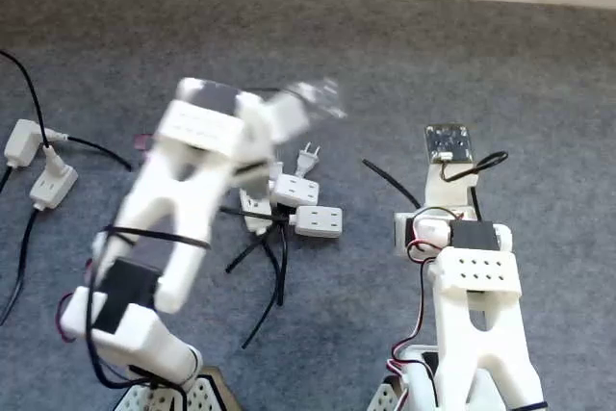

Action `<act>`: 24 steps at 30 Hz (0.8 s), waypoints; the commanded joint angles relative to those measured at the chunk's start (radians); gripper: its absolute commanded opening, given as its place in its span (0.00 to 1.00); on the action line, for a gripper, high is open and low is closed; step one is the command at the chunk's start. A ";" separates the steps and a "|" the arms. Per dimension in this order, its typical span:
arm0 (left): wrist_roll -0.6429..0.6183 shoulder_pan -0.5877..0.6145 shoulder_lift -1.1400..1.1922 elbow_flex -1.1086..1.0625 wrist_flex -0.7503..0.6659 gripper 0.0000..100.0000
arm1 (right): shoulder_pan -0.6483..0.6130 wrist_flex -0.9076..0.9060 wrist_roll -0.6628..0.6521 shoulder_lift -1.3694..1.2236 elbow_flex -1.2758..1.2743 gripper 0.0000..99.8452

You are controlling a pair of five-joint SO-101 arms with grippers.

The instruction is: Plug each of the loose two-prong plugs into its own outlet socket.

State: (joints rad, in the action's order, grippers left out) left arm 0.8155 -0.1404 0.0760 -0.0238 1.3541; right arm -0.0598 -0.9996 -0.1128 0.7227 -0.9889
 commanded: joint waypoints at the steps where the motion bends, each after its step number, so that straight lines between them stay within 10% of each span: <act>1: -0.126 0.219 -0.054 0.047 0.011 0.24 | -0.048 -0.010 -0.011 0.012 0.053 0.00; 8: -0.308 0.530 -0.047 0.045 -0.009 0.24 | -0.197 -0.193 0.100 -0.237 0.430 0.00; 24: -0.327 1.009 0.186 -0.093 -0.624 0.24 | -0.432 -0.484 0.361 -0.687 1.018 0.00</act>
State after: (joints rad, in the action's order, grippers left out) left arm 0.5010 0.8324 0.2094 -0.1204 0.8216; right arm -0.4695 -1.4753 0.2202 0.0552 -0.0284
